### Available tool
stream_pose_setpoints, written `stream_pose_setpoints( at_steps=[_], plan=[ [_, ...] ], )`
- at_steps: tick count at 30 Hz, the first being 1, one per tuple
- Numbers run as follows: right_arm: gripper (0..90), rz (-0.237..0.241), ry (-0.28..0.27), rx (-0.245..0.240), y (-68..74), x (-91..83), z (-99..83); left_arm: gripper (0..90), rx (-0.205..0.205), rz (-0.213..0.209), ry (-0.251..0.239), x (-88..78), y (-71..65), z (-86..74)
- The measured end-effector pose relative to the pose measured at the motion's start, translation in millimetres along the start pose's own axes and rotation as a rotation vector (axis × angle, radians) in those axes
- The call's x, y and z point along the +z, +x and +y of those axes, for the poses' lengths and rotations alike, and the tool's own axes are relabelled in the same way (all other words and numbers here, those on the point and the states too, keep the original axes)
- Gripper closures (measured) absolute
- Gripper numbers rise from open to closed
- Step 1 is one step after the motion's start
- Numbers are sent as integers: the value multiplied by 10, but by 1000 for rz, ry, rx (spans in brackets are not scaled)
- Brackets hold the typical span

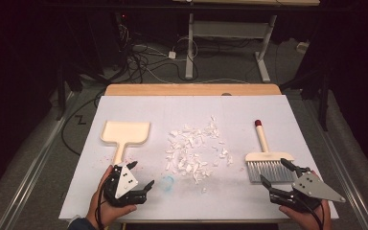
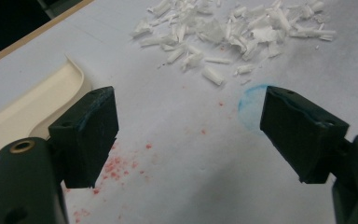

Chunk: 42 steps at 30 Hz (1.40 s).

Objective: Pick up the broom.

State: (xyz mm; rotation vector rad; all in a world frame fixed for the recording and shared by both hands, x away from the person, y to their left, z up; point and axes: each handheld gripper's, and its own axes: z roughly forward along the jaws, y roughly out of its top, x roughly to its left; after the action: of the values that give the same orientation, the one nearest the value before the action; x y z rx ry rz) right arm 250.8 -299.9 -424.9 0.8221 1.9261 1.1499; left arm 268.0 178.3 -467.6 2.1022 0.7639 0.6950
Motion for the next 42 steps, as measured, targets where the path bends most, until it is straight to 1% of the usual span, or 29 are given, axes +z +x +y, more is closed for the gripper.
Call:
stream_pose_setpoints(
  at_steps=[1,6,7,10,13,15,16,17,18,19,20,21,22,23,24,25,26,27,29,30,31,34,36,37,38,39,40,41,42],
  plan=[
    [203,-3,3,-5,-5,-2,-5,183,0,0,0,0,0,0],
    [205,-5,-1,9,-57,-26,-15,183,8,-19,26,35,-30,-4],
    [207,-9,1,19,-57,-27,-11,183,10,-22,29,33,-37,-7],
    [213,-34,1,17,-65,-39,-4,183,17,-31,25,29,-52,-3],
    [213,-43,8,26,-96,-29,24,183,23,-27,34,40,-60,-21],
    [213,-58,10,29,-146,-1,53,183,19,-28,35,37,-53,-26],
    [212,-59,9,26,-176,15,63,183,16,-30,36,35,-53,-26],
    [212,-45,11,31,-214,42,77,183,20,-31,45,41,-57,-25],
    [217,-50,24,39,-257,84,91,183,20,-31,45,41,-57,-25],
    [217,-50,24,39,-257,84,91,183,24,-36,51,49,-57,-25],
    [238,-74,71,75,-374,204,134,183,26,-39,57,58,-58,-25],
    [258,-82,89,101,-441,265,155,184,26,-39,70,79,-57,-26],
    [282,-102,130,125,-505,337,184,184,27,-45,74,87,-55,-28],
    [275,-105,174,146,-575,417,216,184,27,-47,76,92,-55,-30],
    [280,-105,195,174,-644,498,239,184,26,-49,77,96,-54,-32],
    [282,-122,247,198,-706,590,260,184,26,-49,77,96,-54,-32],
    [272,-145,325,222,-756,706,275,184,32,-58,77,100,-46,-33],
    [271,-139,397,246,-808,824,275,188,32,-58,77,100,-46,-33],
    [309,-98,475,294,-899,1030,237,196,43,-69,92,104,-56,-42],
    [307,-99,517,313,-927,1129,206,196,43,-69,92,104,-56,-42],
    [308,-105,554,316,-943,1218,177,196,42,-80,96,105,-61,-50],
    [312,-114,624,331,-976,1433,73,196,46,-80,105,113,-66,-56],
    [317,-108,658,358,-1009,1535,-10,197,64,-79,119,115,-86,-61],
    [314,-116,678,363,-1016,1582,-51,202,71,-75,122,112,-97,-61],
    [308,-113,682,367,-1019,1610,-78,203,74,-75,122,110,-102,-62],
    [321,-109,678,356,-1019,1616,-75,203,73,-77,121,107,-102,-61],
    [378,-98,681,343,-1010,1620,-63,203,72,-76,120,106,-100,-61],
    [427,-78,673,341,-1003,1616,-57,204,70,-75,119,105,-98,-61],
    [463,-71,668,339,-998,1611,-61,204,69,-74,120,105,-96,-62]
  ],
)
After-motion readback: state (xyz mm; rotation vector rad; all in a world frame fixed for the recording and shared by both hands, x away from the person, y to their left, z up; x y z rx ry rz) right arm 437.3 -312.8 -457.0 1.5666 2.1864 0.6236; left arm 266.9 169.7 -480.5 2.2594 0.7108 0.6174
